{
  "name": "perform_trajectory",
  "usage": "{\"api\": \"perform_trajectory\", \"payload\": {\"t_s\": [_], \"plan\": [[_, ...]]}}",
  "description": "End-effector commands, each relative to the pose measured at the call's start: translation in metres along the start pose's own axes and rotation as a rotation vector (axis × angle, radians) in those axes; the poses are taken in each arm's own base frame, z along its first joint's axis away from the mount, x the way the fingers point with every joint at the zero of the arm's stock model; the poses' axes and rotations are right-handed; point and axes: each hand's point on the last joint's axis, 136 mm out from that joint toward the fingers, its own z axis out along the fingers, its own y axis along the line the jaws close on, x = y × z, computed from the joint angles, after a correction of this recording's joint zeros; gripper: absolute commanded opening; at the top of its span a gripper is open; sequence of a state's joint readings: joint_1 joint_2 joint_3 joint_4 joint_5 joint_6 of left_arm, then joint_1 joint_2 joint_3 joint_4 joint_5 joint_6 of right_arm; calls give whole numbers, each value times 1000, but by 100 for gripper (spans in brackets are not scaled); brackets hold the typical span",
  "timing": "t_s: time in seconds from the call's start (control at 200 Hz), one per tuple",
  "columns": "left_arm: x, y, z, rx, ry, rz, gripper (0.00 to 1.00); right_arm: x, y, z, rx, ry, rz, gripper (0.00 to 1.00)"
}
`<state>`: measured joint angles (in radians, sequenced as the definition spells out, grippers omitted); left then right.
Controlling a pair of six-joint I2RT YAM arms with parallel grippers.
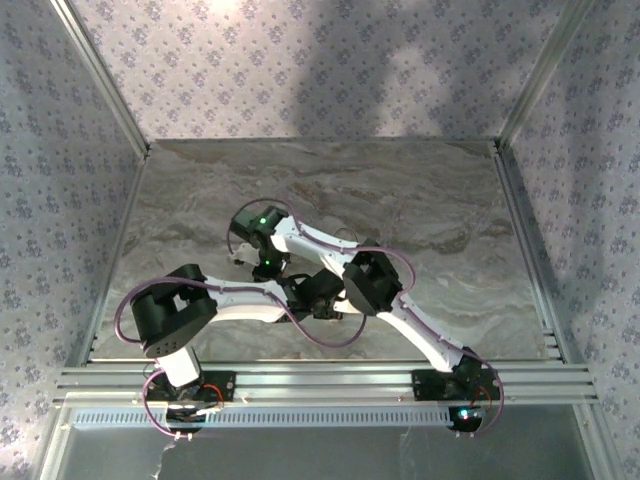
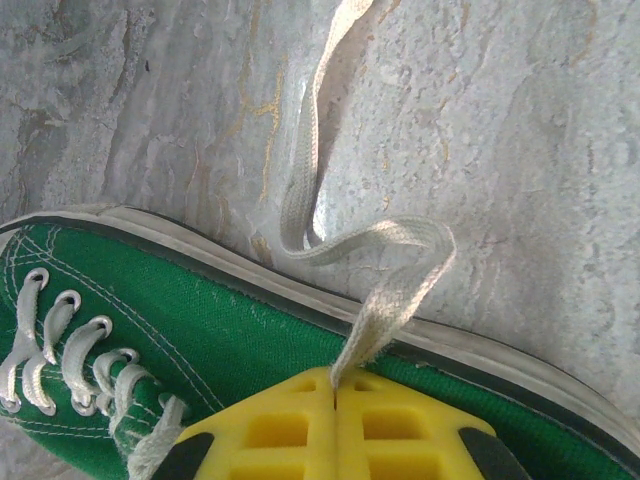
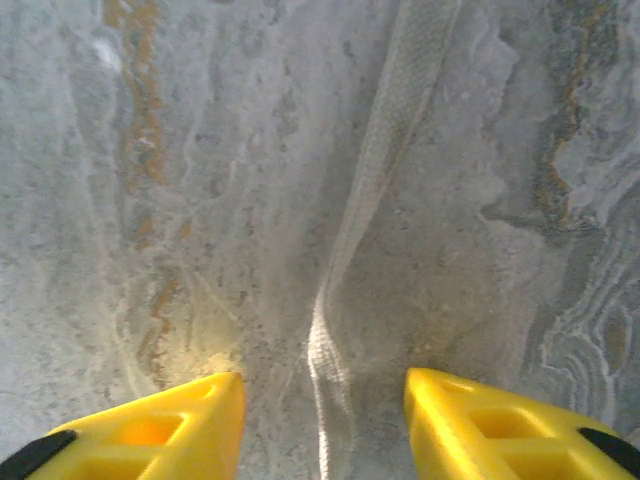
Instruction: Tie the shoes
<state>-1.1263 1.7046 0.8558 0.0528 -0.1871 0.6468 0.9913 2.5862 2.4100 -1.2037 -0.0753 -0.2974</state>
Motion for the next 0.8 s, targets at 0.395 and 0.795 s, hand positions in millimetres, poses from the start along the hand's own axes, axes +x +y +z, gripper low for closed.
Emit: {"api": "perform_trajectory", "payload": {"t_s": [0.395, 0.795], "plan": [[16, -23, 3, 74, 53, -39, 0, -18, 28, -38, -176, -110, 83, 4], [-22, 9, -37, 40, -224, -381, 0, 3, -67, -133, -122, -424, 586, 0]]}}
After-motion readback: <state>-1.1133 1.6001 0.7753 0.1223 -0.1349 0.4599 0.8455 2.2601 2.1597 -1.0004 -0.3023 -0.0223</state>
